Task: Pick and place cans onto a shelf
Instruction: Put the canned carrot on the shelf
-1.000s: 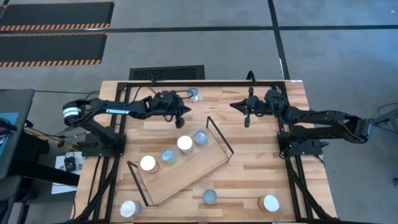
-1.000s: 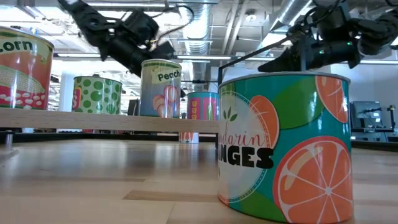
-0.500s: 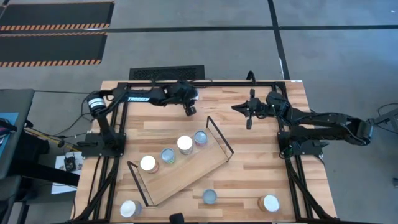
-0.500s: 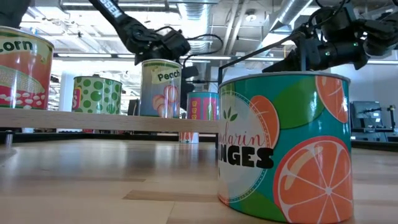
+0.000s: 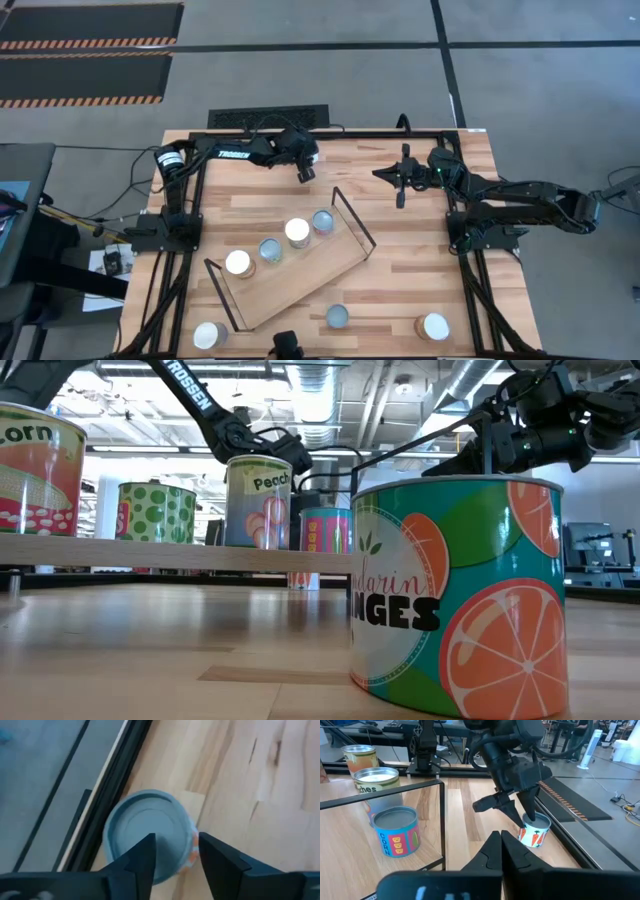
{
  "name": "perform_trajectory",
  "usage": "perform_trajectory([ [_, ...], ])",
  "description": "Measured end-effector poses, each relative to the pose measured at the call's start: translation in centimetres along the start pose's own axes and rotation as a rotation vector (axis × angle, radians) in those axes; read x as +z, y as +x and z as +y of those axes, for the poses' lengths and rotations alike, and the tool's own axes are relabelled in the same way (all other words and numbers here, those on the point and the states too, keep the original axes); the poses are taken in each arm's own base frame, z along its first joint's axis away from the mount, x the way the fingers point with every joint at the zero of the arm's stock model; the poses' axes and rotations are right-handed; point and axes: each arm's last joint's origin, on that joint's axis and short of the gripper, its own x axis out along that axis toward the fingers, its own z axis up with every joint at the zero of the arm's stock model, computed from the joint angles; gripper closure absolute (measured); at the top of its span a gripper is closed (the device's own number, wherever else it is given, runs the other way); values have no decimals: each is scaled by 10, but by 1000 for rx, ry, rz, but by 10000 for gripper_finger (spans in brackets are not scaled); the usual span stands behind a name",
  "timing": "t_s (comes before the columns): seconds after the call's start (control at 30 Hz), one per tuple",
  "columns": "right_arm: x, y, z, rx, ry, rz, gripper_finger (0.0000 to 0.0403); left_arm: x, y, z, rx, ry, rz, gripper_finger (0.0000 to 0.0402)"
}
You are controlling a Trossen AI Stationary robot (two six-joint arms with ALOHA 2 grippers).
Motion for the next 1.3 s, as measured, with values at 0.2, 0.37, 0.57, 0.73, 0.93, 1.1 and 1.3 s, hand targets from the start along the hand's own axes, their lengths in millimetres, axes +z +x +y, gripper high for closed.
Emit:
perform_trajectory([
  [0.2, 0, 0, 0, 0, 0, 0, 396, -1, 1, 3, -15, 46, 0, 357],
  [0.37, 0, 0, 0, 0, 0, 0, 396, -1, -2, 3, -43, 76, 2, 393],
  [0.57, 0, 0, 0, 0, 0, 0, 396, 20, -26, 8, -72, 114, 48, 399],
  [0.73, 0, 0, 1, 6, 7, 3, 396, 35, -68, -1, -126, 181, 56, 400],
  [0.93, -1, 0, 1, 1, 11, 11, 396, 44, -143, -22, -231, 201, -14, 401],
  [1.1, -1, 0, 1, 1, 11, 14, 396, 43, -214, -63, -278, 260, -85, 401],
  [1.3, -1, 0, 0, -36, 3, 18, 396, 30, -293, -120, -372, 314, -256, 401],
])
